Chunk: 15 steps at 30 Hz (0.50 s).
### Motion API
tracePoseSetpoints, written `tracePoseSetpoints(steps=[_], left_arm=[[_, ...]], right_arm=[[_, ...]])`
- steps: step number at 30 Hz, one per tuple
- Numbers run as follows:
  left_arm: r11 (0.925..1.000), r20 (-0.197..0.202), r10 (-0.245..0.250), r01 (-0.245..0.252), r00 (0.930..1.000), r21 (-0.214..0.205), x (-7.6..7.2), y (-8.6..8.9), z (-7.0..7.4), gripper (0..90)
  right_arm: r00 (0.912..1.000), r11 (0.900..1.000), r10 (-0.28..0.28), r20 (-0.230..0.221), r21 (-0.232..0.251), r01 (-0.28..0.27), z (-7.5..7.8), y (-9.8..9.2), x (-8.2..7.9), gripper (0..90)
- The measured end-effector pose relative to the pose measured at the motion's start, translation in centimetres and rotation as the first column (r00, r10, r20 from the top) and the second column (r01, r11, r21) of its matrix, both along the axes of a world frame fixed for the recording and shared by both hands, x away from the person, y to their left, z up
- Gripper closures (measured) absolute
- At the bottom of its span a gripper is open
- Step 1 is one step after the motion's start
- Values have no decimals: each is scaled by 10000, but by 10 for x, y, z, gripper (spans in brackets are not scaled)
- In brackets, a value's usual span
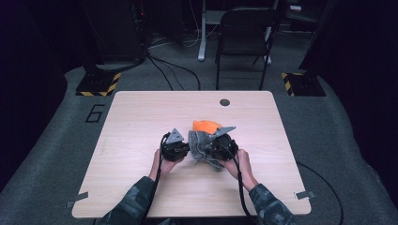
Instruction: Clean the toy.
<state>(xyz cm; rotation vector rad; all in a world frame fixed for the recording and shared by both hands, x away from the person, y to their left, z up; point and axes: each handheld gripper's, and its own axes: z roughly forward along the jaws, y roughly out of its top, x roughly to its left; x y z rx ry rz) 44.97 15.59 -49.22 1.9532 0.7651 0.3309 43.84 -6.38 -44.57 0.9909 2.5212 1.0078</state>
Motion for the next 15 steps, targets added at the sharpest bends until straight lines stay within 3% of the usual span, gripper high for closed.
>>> tracePoseSetpoints(steps=[15], left_arm=[[9999,22,-132,132,9999,60,0,0,0,858]], right_arm=[[9975,9986,-462,-531,-290,447,-4,-34,4,794]])
